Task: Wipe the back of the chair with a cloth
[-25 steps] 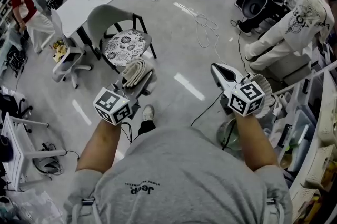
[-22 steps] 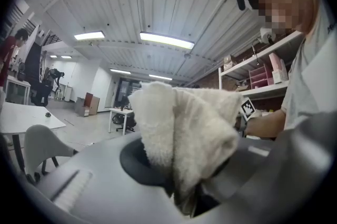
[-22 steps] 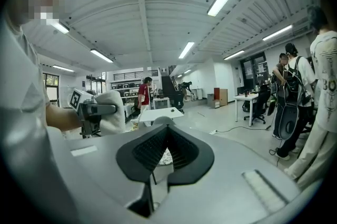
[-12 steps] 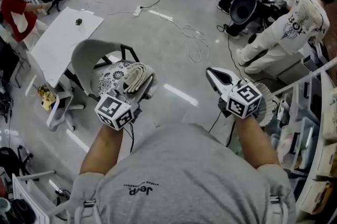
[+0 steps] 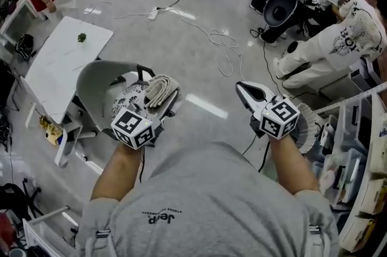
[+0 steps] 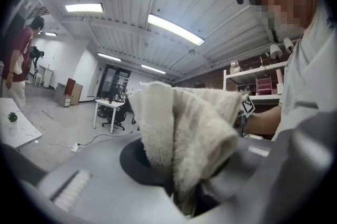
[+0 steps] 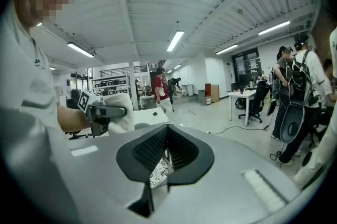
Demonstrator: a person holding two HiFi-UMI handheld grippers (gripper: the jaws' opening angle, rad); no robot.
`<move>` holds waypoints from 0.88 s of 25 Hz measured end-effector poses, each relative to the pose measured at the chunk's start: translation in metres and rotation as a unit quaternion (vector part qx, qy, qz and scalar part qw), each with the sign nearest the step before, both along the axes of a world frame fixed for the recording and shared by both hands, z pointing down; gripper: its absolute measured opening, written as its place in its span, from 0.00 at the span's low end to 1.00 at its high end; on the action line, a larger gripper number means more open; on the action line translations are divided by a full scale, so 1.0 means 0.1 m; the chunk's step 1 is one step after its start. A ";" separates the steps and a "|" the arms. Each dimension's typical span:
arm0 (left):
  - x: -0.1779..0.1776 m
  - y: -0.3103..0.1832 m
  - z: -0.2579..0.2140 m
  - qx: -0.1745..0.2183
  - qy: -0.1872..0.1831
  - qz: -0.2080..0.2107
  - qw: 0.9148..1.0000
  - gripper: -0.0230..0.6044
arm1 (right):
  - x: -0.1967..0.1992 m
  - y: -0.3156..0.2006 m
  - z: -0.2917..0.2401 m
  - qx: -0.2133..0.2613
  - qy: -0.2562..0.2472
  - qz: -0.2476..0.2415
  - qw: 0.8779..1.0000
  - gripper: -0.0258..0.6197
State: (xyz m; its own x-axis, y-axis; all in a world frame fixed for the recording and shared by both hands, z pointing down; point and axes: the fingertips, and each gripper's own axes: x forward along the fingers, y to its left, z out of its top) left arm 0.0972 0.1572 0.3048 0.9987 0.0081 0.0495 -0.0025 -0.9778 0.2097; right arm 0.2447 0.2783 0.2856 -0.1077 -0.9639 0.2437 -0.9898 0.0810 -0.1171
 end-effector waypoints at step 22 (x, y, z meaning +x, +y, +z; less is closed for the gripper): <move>1.16 -1.45 0.74 -0.060 -0.068 -0.230 0.969 0.27 | 1.54 -2.27 0.69 -0.032 -0.027 -0.226 0.973 0.04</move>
State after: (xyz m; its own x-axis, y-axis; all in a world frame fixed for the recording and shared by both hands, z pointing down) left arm 0.2129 0.0124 0.3785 0.8827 -0.4220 0.2070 -0.4672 -0.8357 0.2885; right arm 0.3992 0.0517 0.3548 -0.5311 -0.7982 0.2841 -0.8472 0.4968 -0.1880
